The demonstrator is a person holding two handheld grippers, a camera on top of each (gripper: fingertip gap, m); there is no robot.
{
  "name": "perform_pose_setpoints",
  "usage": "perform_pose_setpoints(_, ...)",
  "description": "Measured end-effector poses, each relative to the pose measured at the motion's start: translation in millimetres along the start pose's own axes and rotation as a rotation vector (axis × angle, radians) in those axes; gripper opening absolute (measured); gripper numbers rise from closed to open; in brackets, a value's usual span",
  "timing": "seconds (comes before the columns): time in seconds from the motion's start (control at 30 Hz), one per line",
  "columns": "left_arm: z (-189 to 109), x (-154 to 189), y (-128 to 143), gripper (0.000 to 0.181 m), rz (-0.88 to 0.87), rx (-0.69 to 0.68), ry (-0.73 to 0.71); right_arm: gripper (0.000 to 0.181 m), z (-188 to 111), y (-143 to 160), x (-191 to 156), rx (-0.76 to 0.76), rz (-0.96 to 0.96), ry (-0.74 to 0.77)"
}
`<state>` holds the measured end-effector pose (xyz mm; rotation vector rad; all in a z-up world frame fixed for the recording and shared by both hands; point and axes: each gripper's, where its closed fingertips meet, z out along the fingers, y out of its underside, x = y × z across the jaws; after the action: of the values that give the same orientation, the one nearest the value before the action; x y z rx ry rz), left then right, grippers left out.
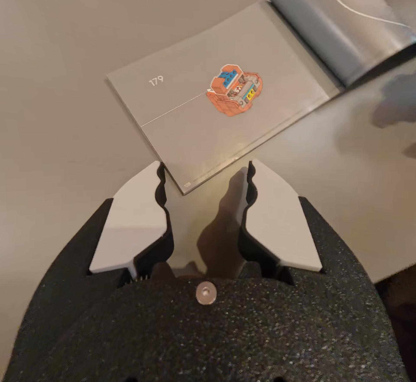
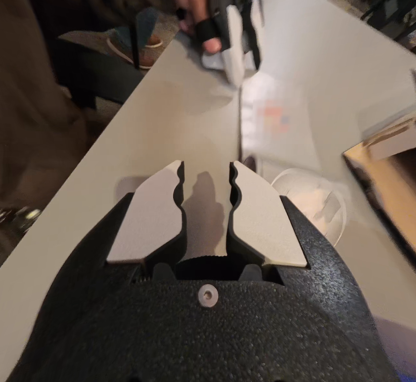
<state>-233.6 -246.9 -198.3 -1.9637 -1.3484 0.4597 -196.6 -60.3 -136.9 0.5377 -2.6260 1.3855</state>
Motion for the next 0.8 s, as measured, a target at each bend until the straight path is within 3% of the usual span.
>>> perform_pose_setpoints(0.1, -5.4, 16.5, 3.1, 0.065, 0.006, 0.017, 0.063, 0.038, 22.2, -20.6, 31.0, -0.067, -0.058, 0.098)
perform_pose_setpoints(0.2, -19.0, 11.7, -2.8, 0.065, -0.056, 0.129, 0.035, 0.041, 53.3, -26.2, 57.8, -0.183, -0.095, 0.152)
perform_pose_setpoints(0.43, -53.2, 11.0, 5.8, 0.061, -0.203, 0.372, 0.086, 0.062, 122.1, -18.8, 61.0, -0.382, -0.028, -0.031)
perform_pose_setpoints(0.63, -79.8, 18.9, 1.0, 0.056, -0.271, 0.611, 0.185, 0.063, 144.5, -5.1, 55.5, -0.469, 0.162, -0.104)
perform_pose_setpoints(0.8, -92.6, 33.6, 15.6, 0.054, -0.289, 0.689, 0.232, 0.069, 137.0, -3.3, 38.9, -0.551, 0.203, -0.143)
